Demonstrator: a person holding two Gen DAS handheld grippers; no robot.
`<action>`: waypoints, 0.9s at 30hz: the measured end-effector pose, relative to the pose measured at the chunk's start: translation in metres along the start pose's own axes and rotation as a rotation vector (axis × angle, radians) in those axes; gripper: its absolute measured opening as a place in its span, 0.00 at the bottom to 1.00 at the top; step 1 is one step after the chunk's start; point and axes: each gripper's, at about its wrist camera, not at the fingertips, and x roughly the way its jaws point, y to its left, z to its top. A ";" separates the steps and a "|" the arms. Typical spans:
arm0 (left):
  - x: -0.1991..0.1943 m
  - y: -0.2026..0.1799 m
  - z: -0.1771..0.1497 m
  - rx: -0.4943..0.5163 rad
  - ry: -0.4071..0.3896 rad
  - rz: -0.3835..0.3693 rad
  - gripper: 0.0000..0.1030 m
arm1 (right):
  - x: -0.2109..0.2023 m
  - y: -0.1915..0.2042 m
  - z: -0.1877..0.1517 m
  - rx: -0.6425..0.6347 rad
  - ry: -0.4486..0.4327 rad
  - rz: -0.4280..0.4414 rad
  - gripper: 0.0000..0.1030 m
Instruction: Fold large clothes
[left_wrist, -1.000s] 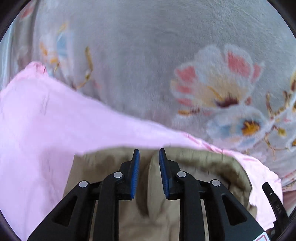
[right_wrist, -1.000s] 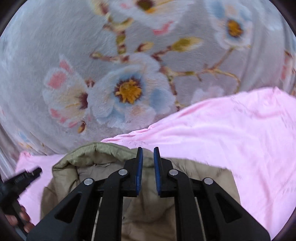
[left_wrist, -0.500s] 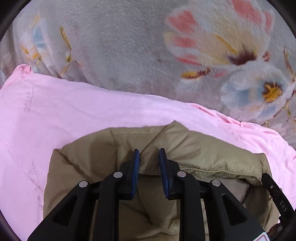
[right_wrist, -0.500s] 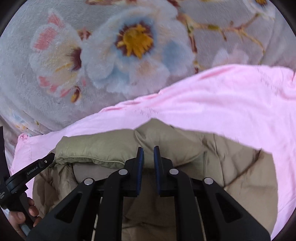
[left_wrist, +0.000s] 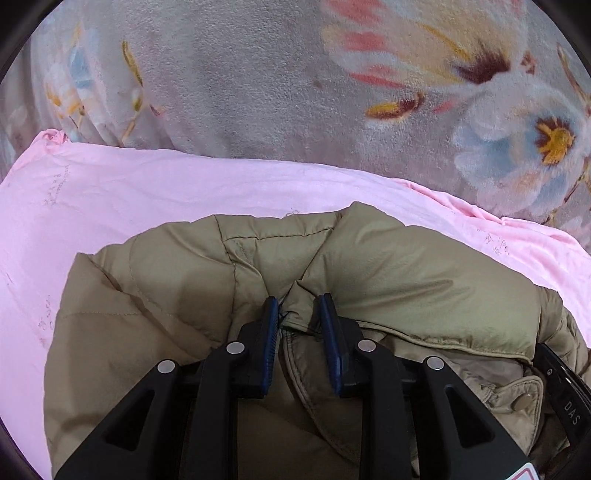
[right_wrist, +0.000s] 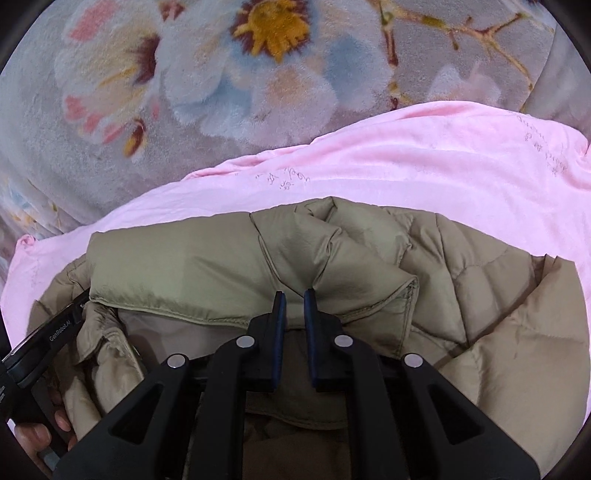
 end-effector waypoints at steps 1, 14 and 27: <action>0.001 0.001 0.000 -0.003 -0.003 -0.003 0.25 | 0.001 0.001 -0.001 -0.006 -0.001 -0.006 0.09; 0.003 -0.004 0.003 0.006 0.001 0.013 0.25 | 0.003 0.005 0.000 -0.026 -0.005 -0.039 0.08; -0.132 0.095 -0.053 -0.243 0.011 -0.167 0.73 | -0.172 -0.025 -0.059 0.087 -0.098 0.067 0.34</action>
